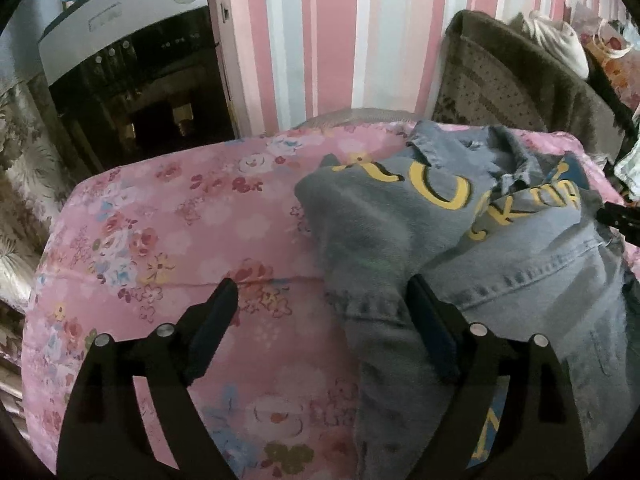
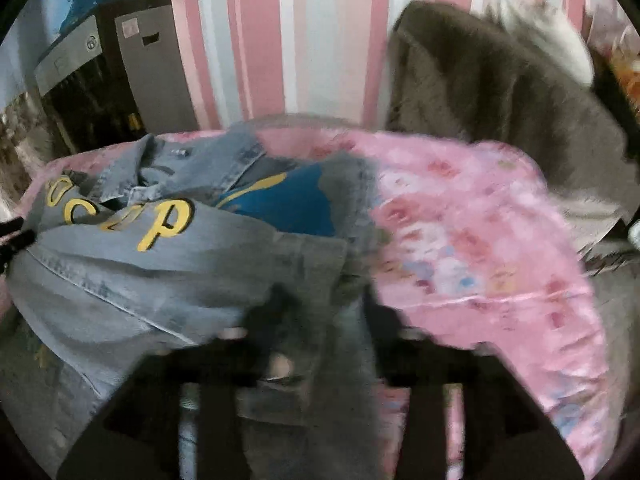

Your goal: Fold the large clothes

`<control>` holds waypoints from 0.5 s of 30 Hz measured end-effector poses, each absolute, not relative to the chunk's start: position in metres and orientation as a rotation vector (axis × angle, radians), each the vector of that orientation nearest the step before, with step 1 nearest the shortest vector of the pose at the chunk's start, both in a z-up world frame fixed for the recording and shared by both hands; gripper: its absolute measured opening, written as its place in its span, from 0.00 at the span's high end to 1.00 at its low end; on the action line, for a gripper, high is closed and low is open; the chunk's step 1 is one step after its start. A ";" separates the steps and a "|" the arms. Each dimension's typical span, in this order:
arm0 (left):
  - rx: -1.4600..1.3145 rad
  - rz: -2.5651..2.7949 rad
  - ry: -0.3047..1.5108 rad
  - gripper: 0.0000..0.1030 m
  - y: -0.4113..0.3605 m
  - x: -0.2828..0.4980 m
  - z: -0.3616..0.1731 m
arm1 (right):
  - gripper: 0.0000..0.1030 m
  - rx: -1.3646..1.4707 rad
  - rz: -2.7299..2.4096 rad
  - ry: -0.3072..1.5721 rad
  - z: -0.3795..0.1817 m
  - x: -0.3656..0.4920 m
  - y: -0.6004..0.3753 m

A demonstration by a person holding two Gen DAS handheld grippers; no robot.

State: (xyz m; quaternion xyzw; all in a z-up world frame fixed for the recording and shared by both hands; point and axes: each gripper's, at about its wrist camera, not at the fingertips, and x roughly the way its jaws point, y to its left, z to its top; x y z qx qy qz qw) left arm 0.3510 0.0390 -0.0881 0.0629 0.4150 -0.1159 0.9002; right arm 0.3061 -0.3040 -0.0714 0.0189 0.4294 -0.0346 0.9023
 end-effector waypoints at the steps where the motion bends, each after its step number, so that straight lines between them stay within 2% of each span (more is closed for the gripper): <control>1: 0.126 -0.240 0.847 0.05 0.042 0.345 -0.084 | 0.48 0.060 -0.056 0.876 -0.067 0.299 -0.307; 2: 0.125 -0.241 0.834 0.03 0.043 0.339 -0.080 | 0.46 0.089 -0.037 0.866 -0.063 0.291 -0.311; 4: 0.130 -0.249 0.813 0.03 0.046 0.323 -0.073 | 0.38 0.125 -0.008 0.833 -0.054 0.271 -0.319; 11: 0.104 -0.257 0.802 0.03 0.048 0.270 -0.062 | 0.23 0.130 0.031 0.708 -0.038 0.197 -0.311; 15: 0.114 -0.242 0.786 0.03 0.041 0.247 -0.056 | 0.21 0.061 0.023 0.644 -0.028 0.171 -0.294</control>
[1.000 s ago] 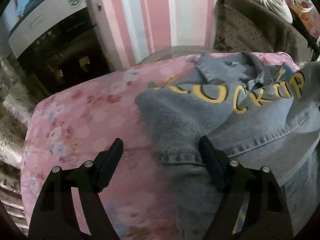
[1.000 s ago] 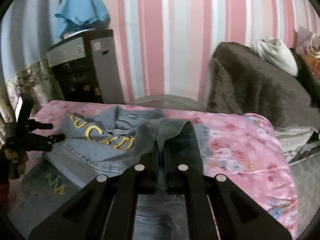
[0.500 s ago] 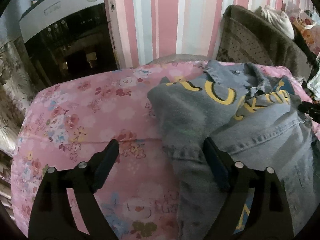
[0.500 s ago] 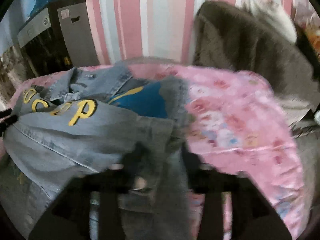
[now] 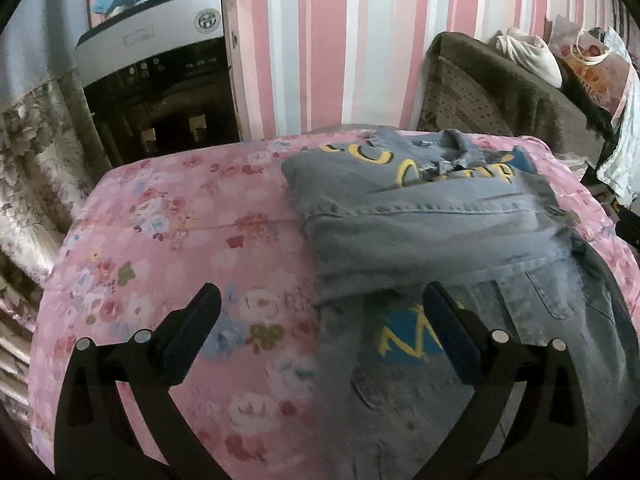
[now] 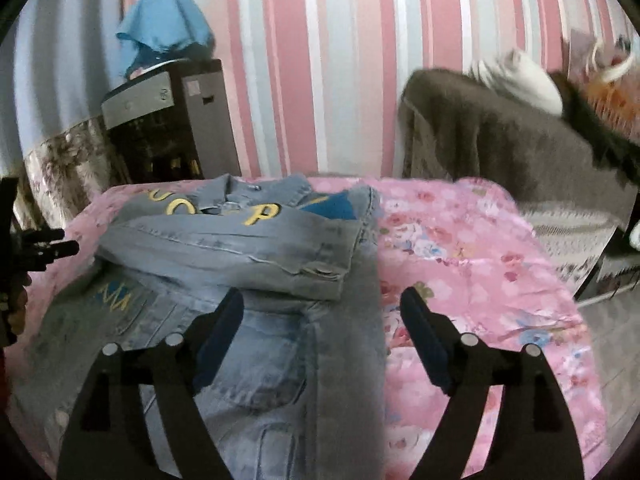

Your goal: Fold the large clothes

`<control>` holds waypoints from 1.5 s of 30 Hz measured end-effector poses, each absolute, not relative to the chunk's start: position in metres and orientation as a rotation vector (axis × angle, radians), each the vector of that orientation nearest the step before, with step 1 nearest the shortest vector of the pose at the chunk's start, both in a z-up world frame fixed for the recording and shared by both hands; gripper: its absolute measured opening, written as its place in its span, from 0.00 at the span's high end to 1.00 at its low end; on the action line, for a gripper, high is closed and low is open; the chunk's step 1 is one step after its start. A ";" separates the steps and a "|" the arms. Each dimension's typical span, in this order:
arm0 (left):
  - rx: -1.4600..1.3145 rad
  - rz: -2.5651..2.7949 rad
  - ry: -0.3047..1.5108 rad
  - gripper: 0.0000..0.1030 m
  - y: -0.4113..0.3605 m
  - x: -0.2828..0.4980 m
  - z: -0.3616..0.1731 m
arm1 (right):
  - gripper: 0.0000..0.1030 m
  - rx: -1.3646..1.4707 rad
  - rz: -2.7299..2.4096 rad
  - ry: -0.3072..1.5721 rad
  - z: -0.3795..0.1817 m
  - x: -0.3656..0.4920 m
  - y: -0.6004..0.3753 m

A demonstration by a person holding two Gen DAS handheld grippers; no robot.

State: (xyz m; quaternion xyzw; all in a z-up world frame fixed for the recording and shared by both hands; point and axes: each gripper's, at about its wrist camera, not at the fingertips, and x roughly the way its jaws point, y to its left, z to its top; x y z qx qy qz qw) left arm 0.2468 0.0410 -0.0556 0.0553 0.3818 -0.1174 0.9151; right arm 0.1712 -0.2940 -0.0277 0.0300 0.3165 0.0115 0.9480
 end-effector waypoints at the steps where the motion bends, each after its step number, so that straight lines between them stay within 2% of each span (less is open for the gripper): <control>1: 0.120 -0.235 0.773 0.03 0.039 0.239 -0.053 | 0.20 0.055 0.002 0.632 -0.026 0.166 -0.291; 3: 0.130 -0.224 0.760 0.03 0.035 0.227 -0.051 | 0.17 0.066 -0.003 0.630 -0.027 0.159 -0.288; 8: 0.124 -0.215 0.755 0.03 0.033 0.200 -0.049 | 0.16 0.073 -0.021 0.593 -0.019 0.135 -0.278; 10: 0.121 -0.212 0.757 0.03 0.034 0.188 -0.050 | 0.13 0.073 -0.019 0.576 -0.014 0.124 -0.275; 18: 0.110 -0.196 0.761 0.03 0.052 0.145 -0.068 | 0.12 0.033 -0.082 0.582 -0.029 0.081 -0.270; 30: -0.001 -0.160 0.904 0.03 0.098 0.086 -0.114 | 0.13 0.114 -0.203 0.751 -0.074 0.008 -0.298; 32: -0.036 -0.154 0.887 0.03 0.103 0.074 -0.111 | 0.16 0.167 -0.195 0.758 -0.076 -0.005 -0.303; 35: -0.016 -0.132 0.878 0.03 0.098 0.056 -0.111 | 0.26 0.172 -0.214 0.769 -0.079 -0.017 -0.301; 37: 0.006 -0.131 0.894 0.05 0.092 0.050 -0.114 | 0.42 0.162 -0.204 0.823 -0.090 -0.016 -0.297; 38: 0.009 -0.133 0.898 0.07 0.089 0.048 -0.114 | 0.47 0.163 -0.203 0.835 -0.094 -0.015 -0.296; 39: 0.005 -0.135 0.906 0.11 0.087 0.046 -0.115 | 0.54 0.162 -0.208 0.834 -0.094 -0.016 -0.296; 42: -0.002 -0.115 0.937 0.13 0.084 0.041 -0.119 | 0.61 0.164 -0.213 0.834 -0.093 -0.020 -0.292; 45: 0.014 -0.084 0.933 0.13 0.083 0.033 -0.120 | 0.64 0.134 -0.225 0.845 -0.095 -0.025 -0.284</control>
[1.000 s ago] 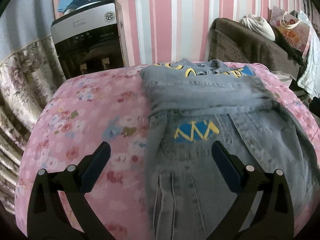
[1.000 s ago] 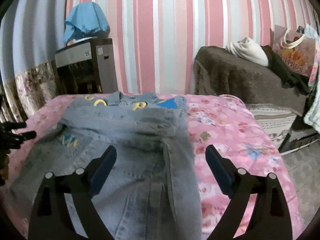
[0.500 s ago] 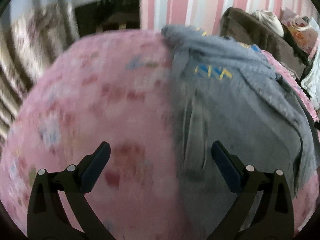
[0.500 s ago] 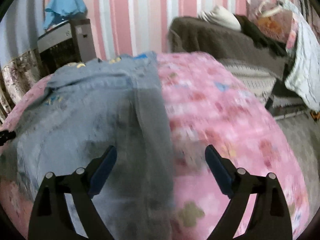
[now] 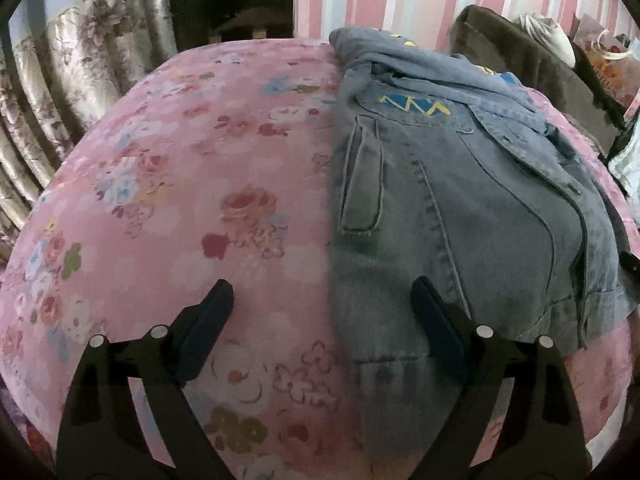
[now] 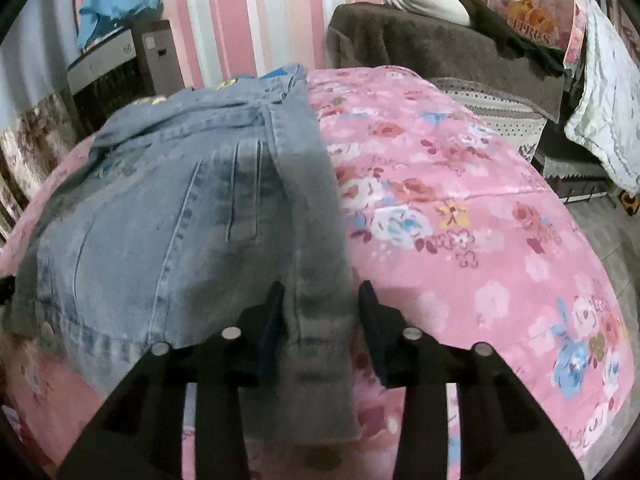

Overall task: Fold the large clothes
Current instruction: 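Grasp the jacket side edge with both grippers and fold it over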

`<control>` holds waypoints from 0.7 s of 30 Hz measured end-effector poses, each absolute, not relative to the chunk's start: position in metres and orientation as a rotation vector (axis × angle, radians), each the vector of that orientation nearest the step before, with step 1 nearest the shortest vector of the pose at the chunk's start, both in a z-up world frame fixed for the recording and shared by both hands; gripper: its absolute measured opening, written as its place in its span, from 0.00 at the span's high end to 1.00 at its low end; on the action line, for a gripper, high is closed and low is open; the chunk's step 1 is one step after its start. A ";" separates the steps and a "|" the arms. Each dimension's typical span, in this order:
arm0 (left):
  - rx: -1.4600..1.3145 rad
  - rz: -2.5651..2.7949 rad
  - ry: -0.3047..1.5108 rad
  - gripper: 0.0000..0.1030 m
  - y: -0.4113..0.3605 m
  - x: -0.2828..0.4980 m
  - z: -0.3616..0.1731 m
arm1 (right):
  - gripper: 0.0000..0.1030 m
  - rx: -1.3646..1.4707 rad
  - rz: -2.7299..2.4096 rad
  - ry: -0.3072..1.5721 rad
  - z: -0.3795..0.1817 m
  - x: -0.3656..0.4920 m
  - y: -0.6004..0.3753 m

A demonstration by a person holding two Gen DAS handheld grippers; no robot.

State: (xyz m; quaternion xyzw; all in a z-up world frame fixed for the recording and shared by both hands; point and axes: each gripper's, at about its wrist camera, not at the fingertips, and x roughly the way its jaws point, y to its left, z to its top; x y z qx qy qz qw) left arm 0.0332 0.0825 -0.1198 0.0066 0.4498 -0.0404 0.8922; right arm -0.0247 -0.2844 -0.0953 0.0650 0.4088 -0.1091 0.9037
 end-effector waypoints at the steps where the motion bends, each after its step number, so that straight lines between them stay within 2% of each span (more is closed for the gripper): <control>1: 0.022 -0.080 0.935 0.13 0.081 0.031 -0.121 | 0.64 0.132 -0.226 0.846 -0.095 -0.025 -0.284; 5: 0.039 -0.075 0.941 0.17 0.074 0.024 -0.124 | 0.64 0.127 -0.230 0.853 -0.097 -0.028 -0.281; 8: 0.028 -0.109 0.935 0.29 0.074 0.023 -0.122 | 0.64 0.154 -0.222 0.850 -0.097 -0.029 -0.285; 9: 0.034 -0.124 0.925 0.43 0.073 0.023 -0.121 | 0.64 0.153 -0.220 0.849 -0.097 -0.029 -0.285; 10: 0.050 -0.138 0.916 0.61 0.069 0.023 -0.120 | 0.71 0.156 -0.207 0.844 -0.097 -0.029 -0.284; 12: 0.047 -0.182 0.913 0.84 0.062 0.022 -0.118 | 0.75 0.169 -0.197 0.832 -0.096 -0.031 -0.285; 13: 0.062 -0.178 0.906 0.90 0.059 0.022 -0.117 | 0.78 0.176 -0.191 0.824 -0.095 -0.032 -0.285; 21: -0.028 -0.222 0.884 0.97 0.075 0.034 -0.100 | 0.82 0.229 -0.108 0.731 -0.067 -0.030 -0.285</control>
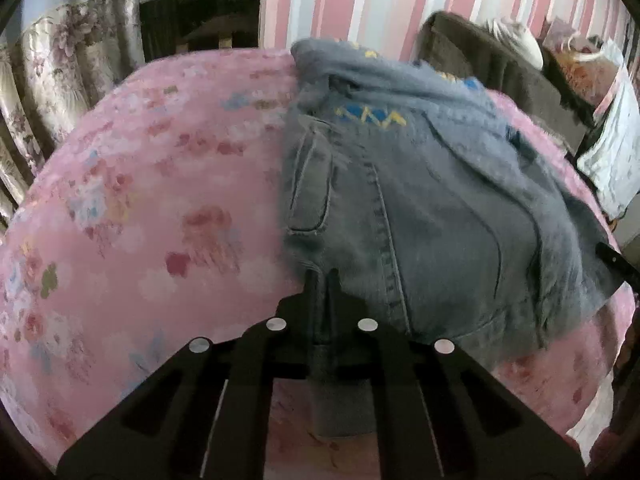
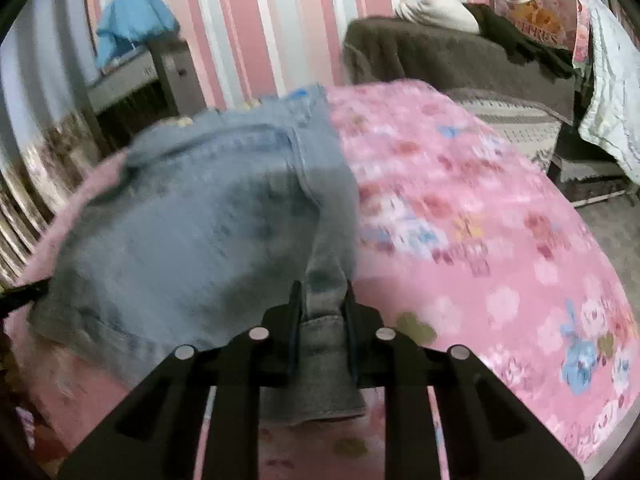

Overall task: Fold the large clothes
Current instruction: 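Grasp the jacket side edge with both grippers and fold it over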

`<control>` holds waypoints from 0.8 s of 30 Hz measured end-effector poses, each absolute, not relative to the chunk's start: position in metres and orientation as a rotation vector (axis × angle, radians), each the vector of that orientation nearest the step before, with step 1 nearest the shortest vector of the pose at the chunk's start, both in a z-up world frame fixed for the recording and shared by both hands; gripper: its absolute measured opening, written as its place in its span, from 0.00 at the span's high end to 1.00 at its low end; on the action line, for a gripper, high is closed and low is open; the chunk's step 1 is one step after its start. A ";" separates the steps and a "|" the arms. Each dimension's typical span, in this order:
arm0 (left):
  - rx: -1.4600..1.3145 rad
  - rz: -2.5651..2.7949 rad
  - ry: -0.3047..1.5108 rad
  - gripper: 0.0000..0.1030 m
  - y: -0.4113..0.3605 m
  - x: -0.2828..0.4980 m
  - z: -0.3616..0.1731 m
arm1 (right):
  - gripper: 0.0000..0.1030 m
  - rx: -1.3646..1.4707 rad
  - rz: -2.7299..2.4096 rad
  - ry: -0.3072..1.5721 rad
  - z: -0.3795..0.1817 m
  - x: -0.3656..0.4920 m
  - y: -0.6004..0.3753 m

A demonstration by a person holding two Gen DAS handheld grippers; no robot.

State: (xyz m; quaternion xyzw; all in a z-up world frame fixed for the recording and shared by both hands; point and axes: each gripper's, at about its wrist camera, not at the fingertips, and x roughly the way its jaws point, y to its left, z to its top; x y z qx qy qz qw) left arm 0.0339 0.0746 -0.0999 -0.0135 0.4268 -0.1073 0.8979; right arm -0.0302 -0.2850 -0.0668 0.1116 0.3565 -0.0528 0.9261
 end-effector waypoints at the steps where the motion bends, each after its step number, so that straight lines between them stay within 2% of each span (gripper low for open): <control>1: -0.030 -0.223 0.871 0.97 0.075 0.035 -0.096 | 0.82 0.233 -0.092 0.711 -0.060 -0.027 -0.285; 9: -0.066 -0.259 0.759 0.97 0.076 0.072 -0.047 | 0.82 0.280 0.022 0.604 -0.015 0.016 -0.286; 14: 0.010 -0.264 0.701 0.97 0.060 0.100 -0.015 | 0.82 0.267 0.049 0.560 0.015 0.059 -0.289; 24: 0.096 -0.253 0.694 0.97 0.021 0.209 0.012 | 0.82 0.206 -0.039 0.581 0.043 0.175 -0.301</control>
